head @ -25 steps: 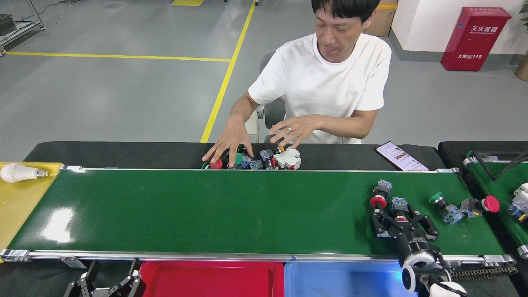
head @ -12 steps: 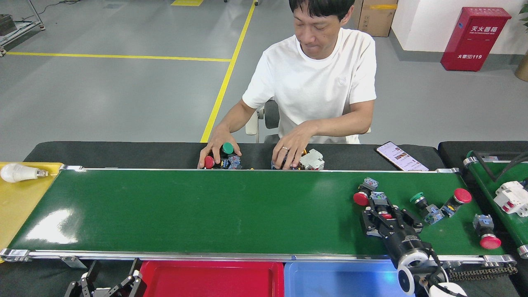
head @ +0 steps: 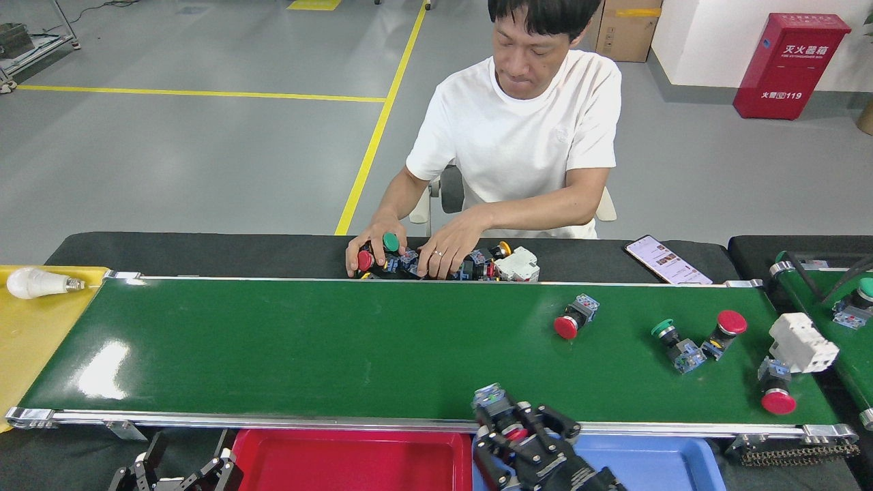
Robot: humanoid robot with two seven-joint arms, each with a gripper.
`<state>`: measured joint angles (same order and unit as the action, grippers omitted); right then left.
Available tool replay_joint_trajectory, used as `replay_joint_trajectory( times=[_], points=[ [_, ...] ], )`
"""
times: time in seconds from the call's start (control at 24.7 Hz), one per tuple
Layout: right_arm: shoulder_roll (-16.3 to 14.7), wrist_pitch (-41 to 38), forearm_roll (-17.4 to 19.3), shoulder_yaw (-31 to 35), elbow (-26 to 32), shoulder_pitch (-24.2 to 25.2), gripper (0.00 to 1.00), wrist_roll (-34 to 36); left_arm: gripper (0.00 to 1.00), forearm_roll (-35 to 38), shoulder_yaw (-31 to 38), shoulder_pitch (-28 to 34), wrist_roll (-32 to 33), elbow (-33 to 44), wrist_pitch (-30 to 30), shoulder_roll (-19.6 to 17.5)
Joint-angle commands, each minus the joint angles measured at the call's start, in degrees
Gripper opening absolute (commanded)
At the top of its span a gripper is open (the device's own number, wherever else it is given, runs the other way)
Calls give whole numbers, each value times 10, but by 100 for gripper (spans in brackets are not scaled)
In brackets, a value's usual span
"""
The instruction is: Pick switch part from conveyor to tray
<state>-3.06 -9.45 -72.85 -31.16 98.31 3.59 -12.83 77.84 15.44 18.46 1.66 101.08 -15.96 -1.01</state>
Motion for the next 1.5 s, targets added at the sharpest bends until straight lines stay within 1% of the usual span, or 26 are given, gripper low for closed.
replay_joint_trajectory(
  times=[0.0, 0.04, 0.08, 0.24, 0.36, 0.44, 0.49, 0.53, 0.61, 0.69, 0.81, 0.89, 0.97, 1.05, 1.09, 1.17, 1.21, 1.38, 1.46],
  points=[
    [22, -3, -22, -20, -6, -8, 83, -17, 100, -2, 1, -4, -5, 8, -1, 0],
    [37, -3, -29, -21, -11, -7, 99, -18, 100, -2, 0, -4, -5, 7, -1, 0],
    [44, -3, -32, -20, -14, -8, 99, -18, 100, -2, 0, -4, -5, 7, -1, 0],
    [50, 0, -33, -17, -13, -24, 99, -18, 100, -2, 0, -4, -5, 8, 0, 1],
    [47, 1, -33, 3, -10, -32, 99, -18, 100, -2, 0, -3, -4, 7, 0, 2],
    [51, 13, -33, 34, -6, -32, 99, -17, 100, -2, -2, -3, -4, 8, -1, 1],
    [54, 43, -33, 66, 0, -37, 99, -17, 100, -2, -11, -5, -4, 8, -1, 0],
    [56, 60, -33, 83, 3, -40, 99, -15, 100, -2, -17, -7, -4, 8, -1, -1],
    [53, 108, -33, 132, 8, -49, 99, -12, 100, -2, -37, -17, -4, 8, -1, -7],
    [47, 118, -33, 185, 8, -49, 99, -2, 100, -1, -48, -30, -3, 8, -2, -9],
    [29, 117, -29, 247, 21, -37, 99, 14, 100, -1, -62, -41, 0, 7, -23, -17],
    [9, 102, -27, 282, 32, -1, 99, 20, 100, 3, -73, -59, 3, 7, -57, -24],
    [-5, 85, -27, 317, 31, 20, 99, 42, 100, 10, -79, -81, 9, 6, -75, -26],
    [-5, 71, -24, 334, 31, 45, 99, 69, 100, 29, -80, -103, 14, -2, -83, -26],
    [-6, 63, -15, 342, 31, 58, 99, 86, 100, 46, -86, -124, 14, -15, -94, -24],
    [-13, 40, 3, 363, 31, 79, 99, 99, 100, 77, -122, -171, 17, -51, -112, -23],
    [-15, 26, 8, 370, 31, 88, 99, 99, 100, 86, -132, -185, 20, -63, -114, -23],
    [-8, 6, 9, 370, 31, 104, 98, 123, 100, 110, -172, -242, 23, -121, -114, -23],
    [3, 3, 9, 369, 31, 106, 98, 124, 100, 129, -194, -272, 25, -158, -110, -20]
  ],
)
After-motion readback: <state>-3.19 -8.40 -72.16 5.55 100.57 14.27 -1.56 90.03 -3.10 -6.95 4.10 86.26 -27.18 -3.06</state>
